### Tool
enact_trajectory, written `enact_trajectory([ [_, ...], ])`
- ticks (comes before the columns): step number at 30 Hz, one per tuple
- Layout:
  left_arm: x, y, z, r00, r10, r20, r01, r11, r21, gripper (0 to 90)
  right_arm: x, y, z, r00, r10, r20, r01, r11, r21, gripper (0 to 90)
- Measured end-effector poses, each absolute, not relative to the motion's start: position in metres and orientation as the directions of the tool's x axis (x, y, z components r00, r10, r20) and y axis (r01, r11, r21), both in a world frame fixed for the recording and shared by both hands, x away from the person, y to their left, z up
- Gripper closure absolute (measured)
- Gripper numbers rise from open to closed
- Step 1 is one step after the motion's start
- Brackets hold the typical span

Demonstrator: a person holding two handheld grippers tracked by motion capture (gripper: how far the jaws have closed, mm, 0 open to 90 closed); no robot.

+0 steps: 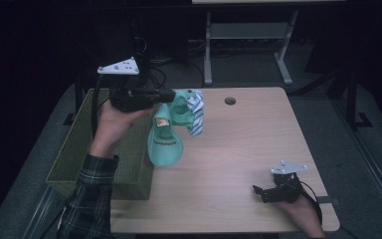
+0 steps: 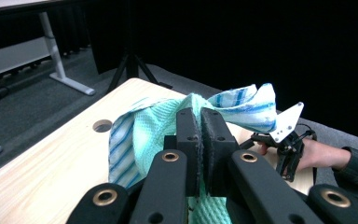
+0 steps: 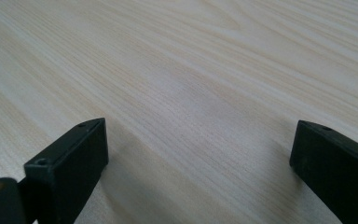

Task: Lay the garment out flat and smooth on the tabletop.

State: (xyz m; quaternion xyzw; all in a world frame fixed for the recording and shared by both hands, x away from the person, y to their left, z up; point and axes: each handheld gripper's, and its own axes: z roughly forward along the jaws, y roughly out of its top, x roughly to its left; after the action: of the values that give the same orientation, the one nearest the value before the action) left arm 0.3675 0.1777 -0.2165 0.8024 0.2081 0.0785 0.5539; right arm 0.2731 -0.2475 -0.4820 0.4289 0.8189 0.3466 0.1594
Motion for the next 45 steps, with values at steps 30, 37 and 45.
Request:
enact_trajectory([
  [30,0.377,0.085,-0.27,0.94,0.29,-0.179,0.276,-0.34,0.899,86.5,0.273,-0.247,-0.482,-0.583,0.812,0.035,0.591,0.394,0.704,4.0],
  [37,0.38,0.06,-0.288,0.944,0.258,-0.207,0.29,-0.348,0.891,86.5,0.273,-0.247,-0.482,-0.584,0.811,0.036,0.589,0.393,0.706,4.0],
  [45,0.384,0.04,-0.315,0.942,0.241,-0.233,0.312,-0.375,0.873,86.4,0.273,-0.247,-0.482,-0.586,0.809,0.036,0.588,0.394,0.706,4.0],
])
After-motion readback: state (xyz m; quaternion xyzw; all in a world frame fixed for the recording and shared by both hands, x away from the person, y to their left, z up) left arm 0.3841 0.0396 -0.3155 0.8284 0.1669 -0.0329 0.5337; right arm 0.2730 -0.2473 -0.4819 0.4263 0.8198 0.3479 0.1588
